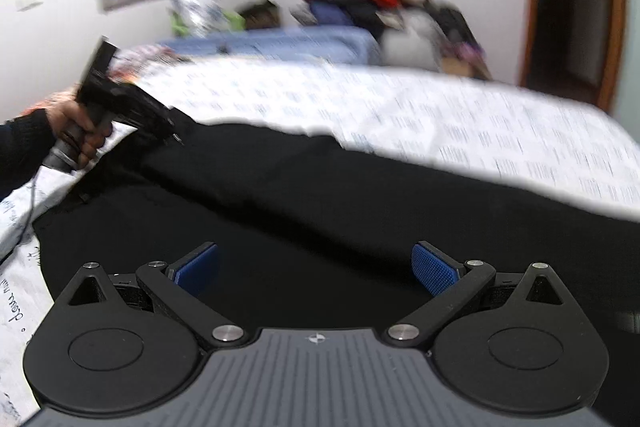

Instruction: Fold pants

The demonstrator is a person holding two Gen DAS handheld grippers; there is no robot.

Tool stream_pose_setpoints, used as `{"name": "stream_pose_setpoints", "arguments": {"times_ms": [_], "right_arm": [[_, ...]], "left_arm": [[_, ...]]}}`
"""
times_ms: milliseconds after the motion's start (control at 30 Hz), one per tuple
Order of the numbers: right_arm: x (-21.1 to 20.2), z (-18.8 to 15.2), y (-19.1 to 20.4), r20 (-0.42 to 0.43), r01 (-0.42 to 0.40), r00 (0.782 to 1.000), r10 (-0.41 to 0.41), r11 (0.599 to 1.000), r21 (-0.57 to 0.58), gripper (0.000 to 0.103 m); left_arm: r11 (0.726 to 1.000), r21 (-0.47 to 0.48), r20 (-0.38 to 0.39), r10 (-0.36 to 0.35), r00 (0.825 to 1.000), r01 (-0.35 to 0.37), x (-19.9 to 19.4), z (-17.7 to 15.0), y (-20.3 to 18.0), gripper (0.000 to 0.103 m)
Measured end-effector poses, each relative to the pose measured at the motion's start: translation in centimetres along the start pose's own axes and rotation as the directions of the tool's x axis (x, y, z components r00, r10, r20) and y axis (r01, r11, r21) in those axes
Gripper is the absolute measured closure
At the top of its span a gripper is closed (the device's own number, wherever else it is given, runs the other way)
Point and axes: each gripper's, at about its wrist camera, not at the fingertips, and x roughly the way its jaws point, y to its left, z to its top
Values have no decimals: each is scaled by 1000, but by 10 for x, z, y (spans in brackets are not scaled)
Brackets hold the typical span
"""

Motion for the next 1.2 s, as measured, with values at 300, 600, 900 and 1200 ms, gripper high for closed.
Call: {"name": "stream_pose_setpoints", "arguments": {"times_ms": [300, 600, 900, 1200], "right_arm": [[64, 66, -44, -31, -124, 992, 120, 951, -284, 0], [145, 102, -78, -243, -307, 939, 245, 915, -264, 1], [173, 111, -95, -351, -444, 857, 377, 887, -131, 74], [103, 117, -72, -233, -403, 906, 353, 889, -219, 95]], "left_arm": [[977, 195, 375, -156, 914, 86, -116, -25, -39, 95], [967, 221, 489, -220, 844, 124, -143, -43, -55, 95], [967, 226, 490, -218, 844, 119, -141, -47, -55, 94], [983, 127, 495, -181, 850, 135, -156, -45, -40, 94]]}}
